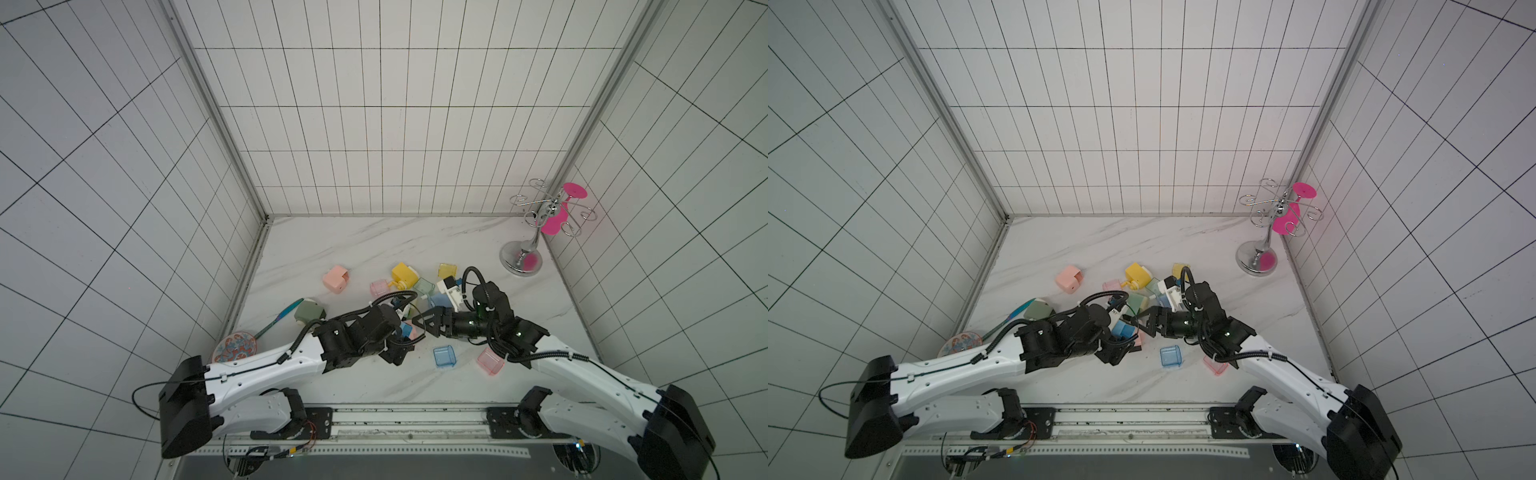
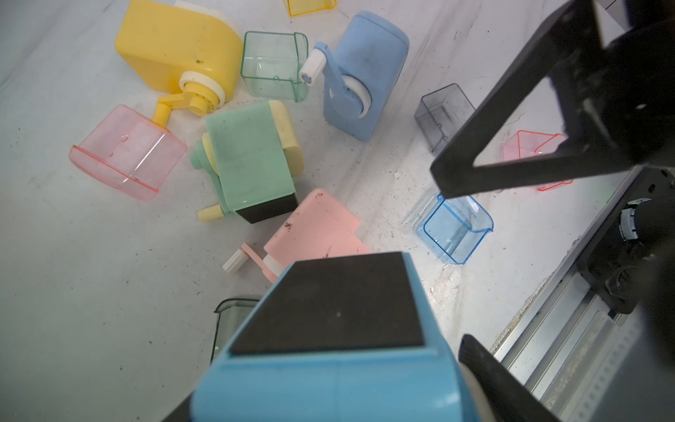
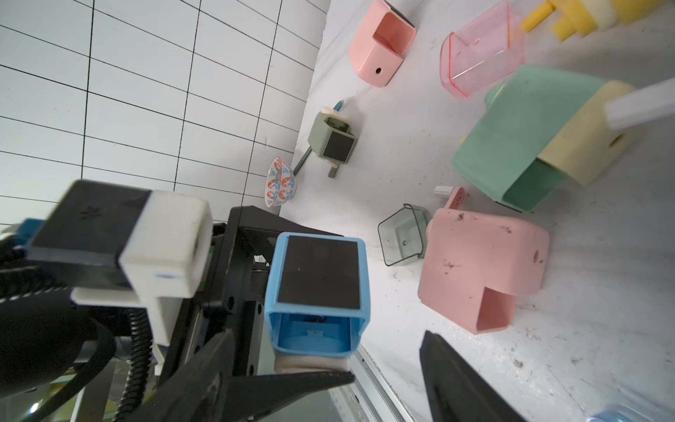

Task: Put the tray back into the pencil sharpener
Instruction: Pick up the pencil sharpener from the center of the board.

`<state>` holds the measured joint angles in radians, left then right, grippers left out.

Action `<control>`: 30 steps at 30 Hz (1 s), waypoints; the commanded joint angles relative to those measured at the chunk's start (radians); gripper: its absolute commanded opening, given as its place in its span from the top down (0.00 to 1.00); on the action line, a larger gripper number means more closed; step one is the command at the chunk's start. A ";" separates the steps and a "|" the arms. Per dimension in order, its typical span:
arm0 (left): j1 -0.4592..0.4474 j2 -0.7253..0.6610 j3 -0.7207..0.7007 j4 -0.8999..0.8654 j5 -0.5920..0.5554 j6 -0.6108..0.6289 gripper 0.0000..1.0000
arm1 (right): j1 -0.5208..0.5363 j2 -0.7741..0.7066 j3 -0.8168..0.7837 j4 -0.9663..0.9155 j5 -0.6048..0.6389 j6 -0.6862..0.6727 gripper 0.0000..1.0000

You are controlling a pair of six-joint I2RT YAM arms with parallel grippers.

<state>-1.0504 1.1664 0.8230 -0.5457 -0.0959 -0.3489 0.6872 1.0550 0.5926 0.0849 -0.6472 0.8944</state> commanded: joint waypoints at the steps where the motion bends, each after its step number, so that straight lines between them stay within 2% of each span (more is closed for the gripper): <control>1: -0.008 -0.011 0.036 0.070 -0.001 0.040 0.54 | -0.005 0.025 -0.012 0.091 -0.074 0.025 0.15; 10: -0.016 -0.005 0.044 0.087 0.012 0.065 0.54 | 0.038 0.107 -0.024 0.212 -0.111 0.084 0.13; 20: -0.019 0.007 0.058 0.088 -0.010 0.071 0.54 | 0.091 0.170 -0.021 0.246 -0.074 0.126 0.27; 24: -0.022 0.018 0.062 0.088 -0.011 0.073 0.54 | 0.098 0.188 -0.020 0.258 -0.070 0.137 0.38; 27: -0.022 0.019 0.065 0.087 -0.018 0.074 0.51 | 0.099 0.195 -0.024 0.270 -0.074 0.147 0.52; 28: -0.022 0.018 0.065 0.087 -0.020 0.074 0.47 | 0.099 0.197 -0.025 0.277 -0.074 0.152 0.56; 30: -0.022 0.018 0.065 0.088 -0.026 0.076 0.32 | 0.098 0.200 -0.029 0.294 -0.078 0.165 0.67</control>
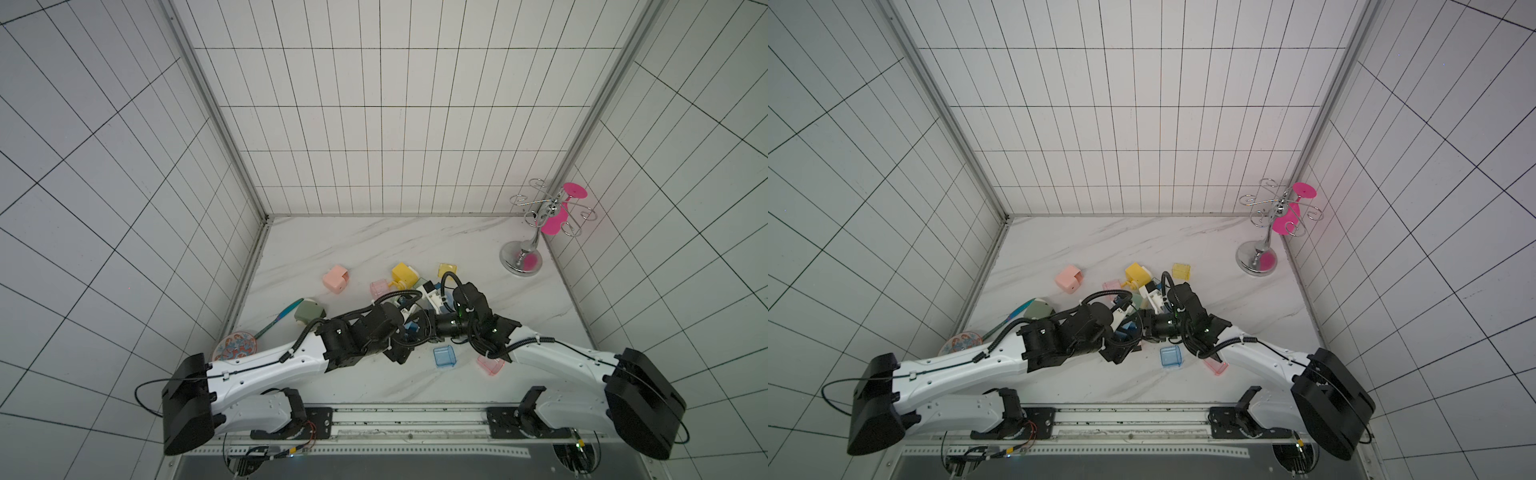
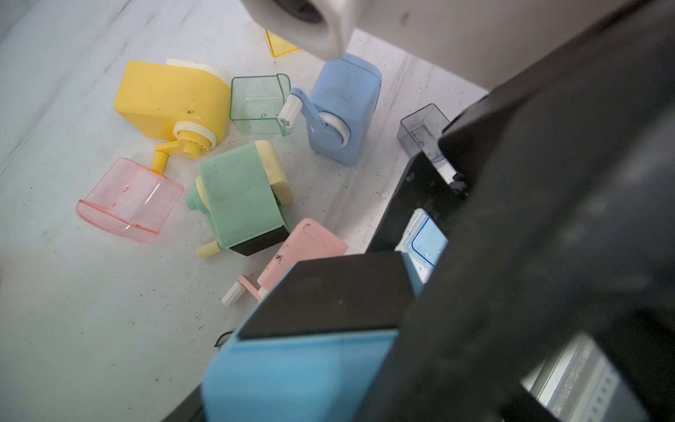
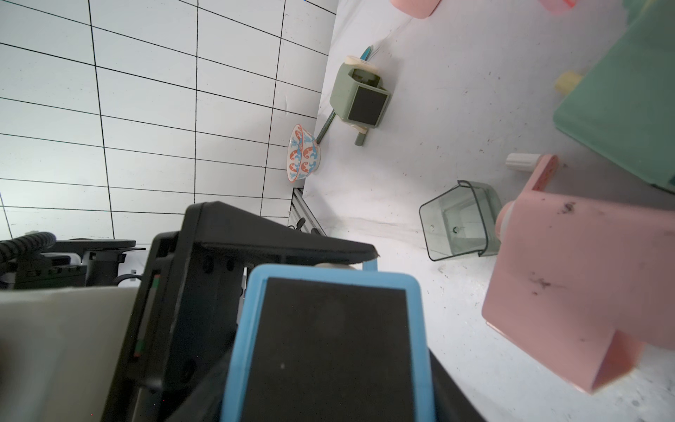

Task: Put the tray back into the pencil sharpener
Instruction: Pick up the pencil sharpener from the center of the board.

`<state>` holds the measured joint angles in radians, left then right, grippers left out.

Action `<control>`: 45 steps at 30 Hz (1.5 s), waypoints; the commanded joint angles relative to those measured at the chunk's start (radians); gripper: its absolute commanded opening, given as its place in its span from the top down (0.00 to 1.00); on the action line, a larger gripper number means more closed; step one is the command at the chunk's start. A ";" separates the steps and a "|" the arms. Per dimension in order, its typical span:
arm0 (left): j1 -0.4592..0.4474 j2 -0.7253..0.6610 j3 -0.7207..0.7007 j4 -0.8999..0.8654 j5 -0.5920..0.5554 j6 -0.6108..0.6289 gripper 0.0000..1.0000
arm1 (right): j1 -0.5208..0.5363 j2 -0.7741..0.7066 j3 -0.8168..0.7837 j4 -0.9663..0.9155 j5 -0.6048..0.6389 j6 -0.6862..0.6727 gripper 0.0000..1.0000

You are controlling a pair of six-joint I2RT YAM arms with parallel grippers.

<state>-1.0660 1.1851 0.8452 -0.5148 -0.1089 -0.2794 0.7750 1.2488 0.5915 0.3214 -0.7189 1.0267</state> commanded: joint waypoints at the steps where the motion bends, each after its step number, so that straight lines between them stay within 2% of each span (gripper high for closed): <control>1: -0.006 -0.004 0.044 0.058 -0.019 0.006 0.23 | 0.009 0.007 -0.030 0.068 -0.008 0.041 0.71; 3: -0.006 -0.014 0.041 0.059 -0.029 0.013 0.05 | 0.007 0.009 -0.036 0.092 -0.016 0.060 0.80; 4: -0.006 -0.025 0.039 0.063 -0.037 0.017 0.03 | 0.002 0.008 -0.042 0.103 -0.020 0.070 0.85; 7: -0.006 -0.068 0.022 0.079 -0.068 0.029 0.03 | -0.013 -0.001 -0.054 0.124 -0.025 0.098 0.94; 12: -0.006 -0.209 -0.060 0.162 -0.056 0.113 0.03 | -0.048 -0.027 -0.069 0.143 -0.039 0.144 0.98; 16: -0.006 -0.381 -0.159 0.296 -0.006 0.266 0.03 | -0.091 -0.056 -0.088 0.160 -0.056 0.239 1.00; 20: -0.006 -0.559 -0.294 0.507 0.097 0.510 0.02 | -0.126 -0.080 -0.097 0.165 -0.080 0.400 1.00; 22: -0.006 -0.595 -0.329 0.551 0.128 0.622 0.02 | -0.129 -0.097 -0.099 0.172 -0.084 0.469 1.00; 25: -0.006 -0.570 -0.327 0.551 0.185 0.779 0.02 | -0.128 -0.123 -0.102 0.183 -0.074 0.582 1.00; 29: -0.029 -0.490 -0.325 0.606 0.208 0.905 0.02 | -0.128 -0.159 -0.110 0.213 -0.053 0.718 1.00; 34: -0.169 -0.449 -0.410 0.796 0.040 1.156 0.02 | -0.126 -0.185 -0.129 0.224 -0.043 0.808 0.99; 38: -0.180 -0.444 -0.443 0.864 -0.032 1.221 0.02 | -0.126 -0.200 -0.140 0.229 -0.034 0.831 0.94; 45: -0.181 -0.388 -0.434 0.858 -0.146 1.303 0.02 | -0.123 -0.210 -0.124 0.209 -0.036 0.822 0.93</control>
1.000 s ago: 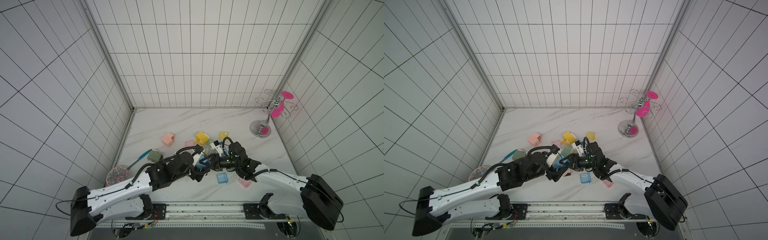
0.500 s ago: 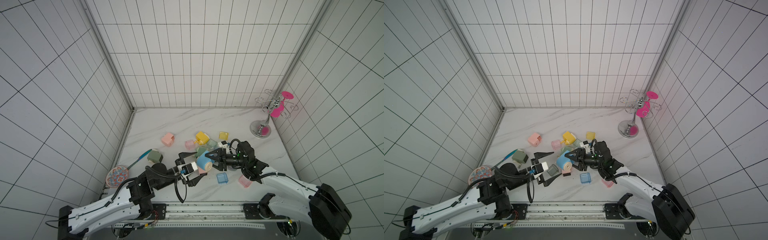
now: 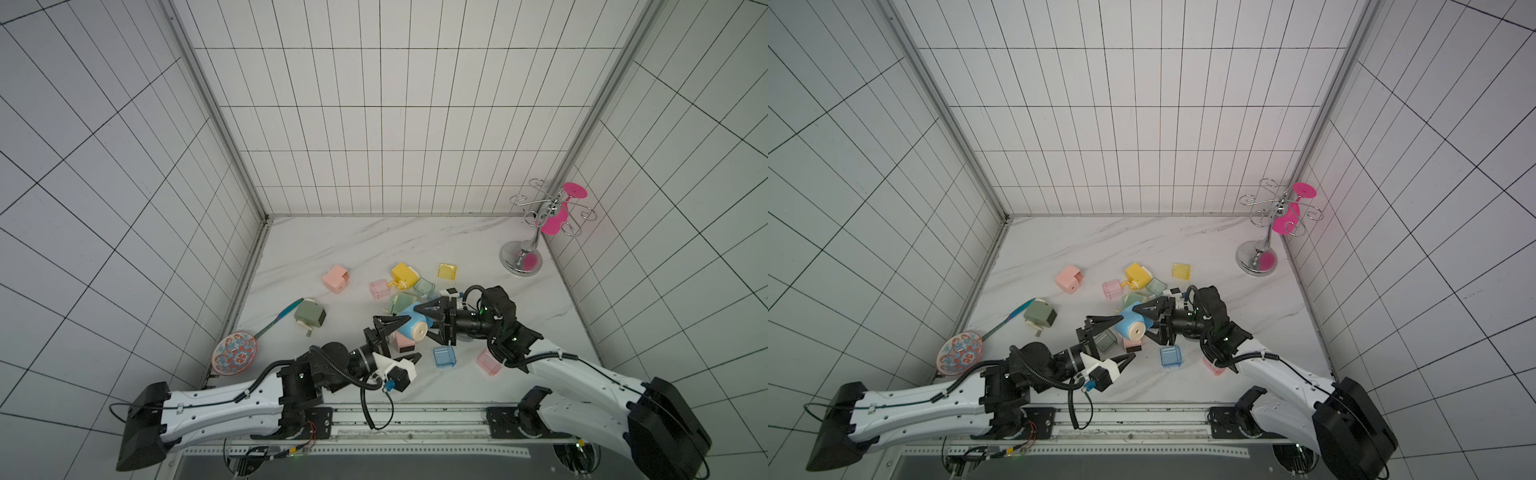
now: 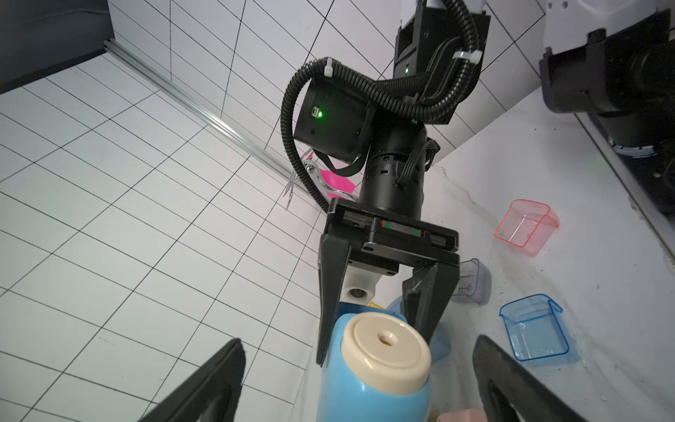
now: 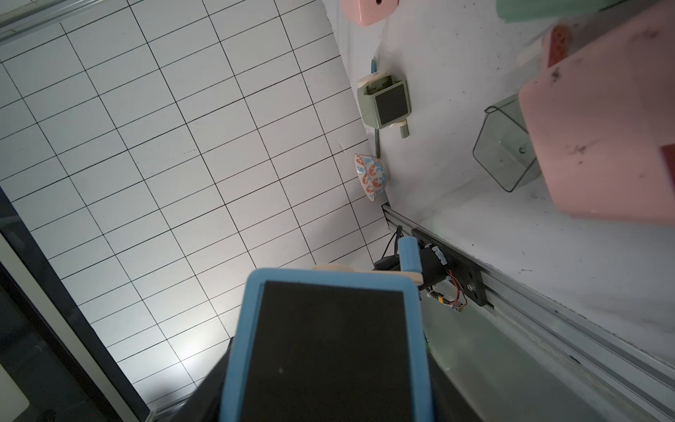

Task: Put the tray back into the pencil sharpener
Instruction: Pick up the pencil sharpener from the center of the board.

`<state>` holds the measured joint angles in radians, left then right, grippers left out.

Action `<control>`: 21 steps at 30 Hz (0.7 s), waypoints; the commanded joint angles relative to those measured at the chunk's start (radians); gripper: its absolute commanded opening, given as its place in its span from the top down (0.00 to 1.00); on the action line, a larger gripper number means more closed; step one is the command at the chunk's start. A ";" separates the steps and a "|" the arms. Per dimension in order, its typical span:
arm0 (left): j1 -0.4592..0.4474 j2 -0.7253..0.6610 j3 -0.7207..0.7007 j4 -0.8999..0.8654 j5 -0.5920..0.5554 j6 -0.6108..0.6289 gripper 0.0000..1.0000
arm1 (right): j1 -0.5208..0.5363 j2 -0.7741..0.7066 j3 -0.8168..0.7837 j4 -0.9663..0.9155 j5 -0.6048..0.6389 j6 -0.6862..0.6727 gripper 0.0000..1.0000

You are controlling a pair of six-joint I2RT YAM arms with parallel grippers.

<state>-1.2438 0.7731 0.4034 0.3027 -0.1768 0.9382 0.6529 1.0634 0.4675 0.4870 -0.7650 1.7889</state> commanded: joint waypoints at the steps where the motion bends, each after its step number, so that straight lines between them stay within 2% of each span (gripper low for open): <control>1: -0.003 0.035 0.011 0.038 -0.085 0.089 0.02 | 0.000 -0.024 -0.002 0.046 0.010 0.063 0.93; 11: -0.003 0.062 -0.012 0.048 -0.152 0.136 0.12 | -0.001 -0.046 -0.009 0.043 0.015 0.066 0.94; 18: -0.003 0.128 -0.010 0.090 -0.187 0.160 0.09 | 0.001 -0.048 -0.003 0.044 0.013 0.064 0.94; 21: -0.003 0.157 0.001 0.094 -0.224 0.169 0.11 | 0.001 -0.053 -0.003 0.041 0.015 0.064 0.94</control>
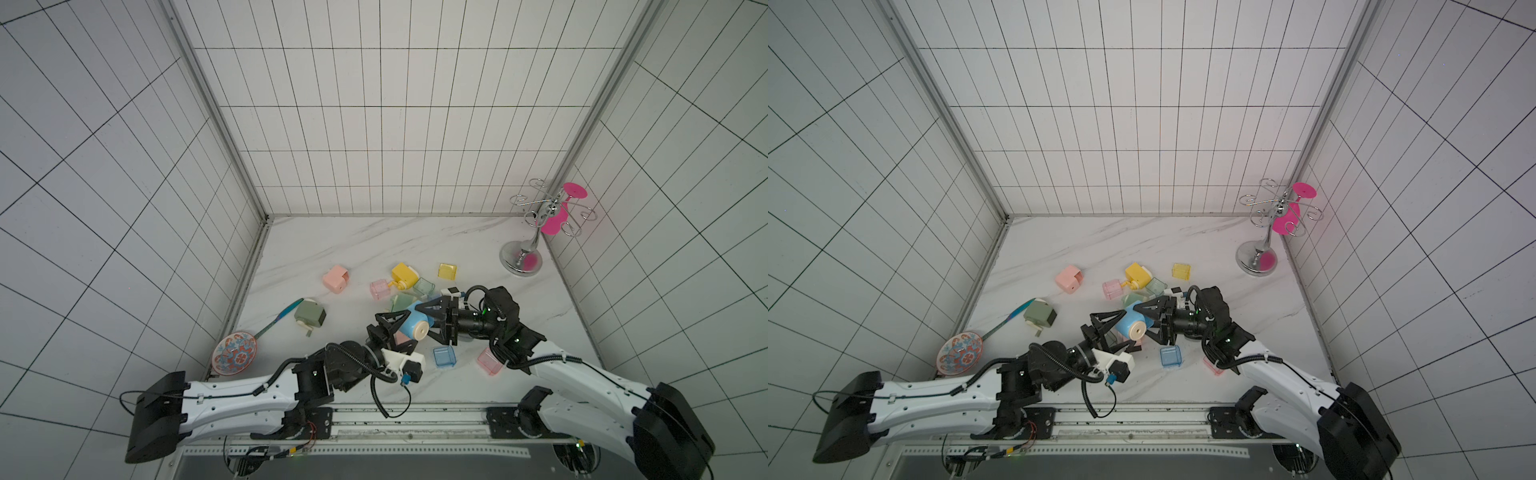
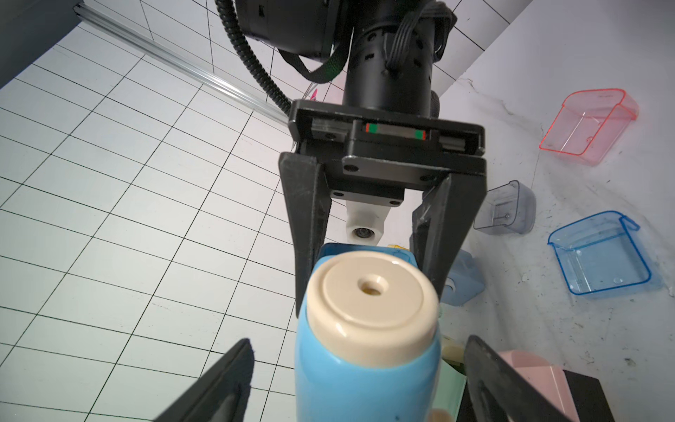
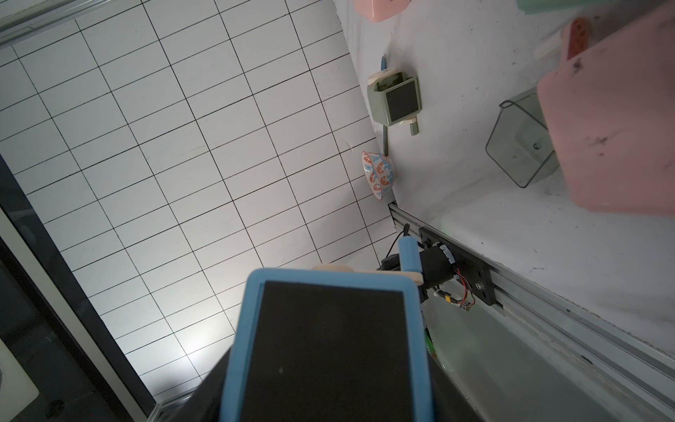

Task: Put the tray back into the pencil sharpener
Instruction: Pick up the pencil sharpener from the center of the board.

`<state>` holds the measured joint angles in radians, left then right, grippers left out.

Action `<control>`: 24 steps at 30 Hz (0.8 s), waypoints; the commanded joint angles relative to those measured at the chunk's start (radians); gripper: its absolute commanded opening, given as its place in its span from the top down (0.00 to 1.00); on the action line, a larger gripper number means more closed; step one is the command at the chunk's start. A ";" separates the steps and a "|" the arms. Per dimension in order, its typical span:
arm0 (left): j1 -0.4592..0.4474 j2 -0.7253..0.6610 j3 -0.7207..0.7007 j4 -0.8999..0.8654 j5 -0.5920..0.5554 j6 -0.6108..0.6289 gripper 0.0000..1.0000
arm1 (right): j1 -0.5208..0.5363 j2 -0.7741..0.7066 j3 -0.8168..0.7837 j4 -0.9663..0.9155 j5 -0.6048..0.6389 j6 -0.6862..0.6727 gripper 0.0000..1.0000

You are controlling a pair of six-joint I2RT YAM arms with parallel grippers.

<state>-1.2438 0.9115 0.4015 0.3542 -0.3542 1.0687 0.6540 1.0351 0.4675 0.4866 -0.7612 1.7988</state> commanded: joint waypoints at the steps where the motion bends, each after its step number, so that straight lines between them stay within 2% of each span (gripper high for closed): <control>1: -0.003 0.030 0.006 0.043 -0.061 0.043 0.12 | 0.000 -0.025 -0.004 0.040 0.011 0.054 0.94; 6: -0.003 0.085 0.010 0.076 -0.127 0.077 0.26 | 0.000 -0.023 -0.004 0.042 0.010 0.054 0.94; 16: -0.002 0.093 -0.004 0.109 -0.140 0.098 0.35 | -0.001 -0.016 -0.006 0.050 0.007 0.055 0.94; 24: 0.006 0.114 0.010 0.094 -0.157 0.102 0.33 | 0.001 -0.014 -0.010 0.045 0.001 0.044 0.95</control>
<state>-1.2419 1.0180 0.4015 0.4377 -0.4957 1.1435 0.6540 1.0348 0.4675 0.4831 -0.7582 1.7988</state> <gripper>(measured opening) 0.673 0.598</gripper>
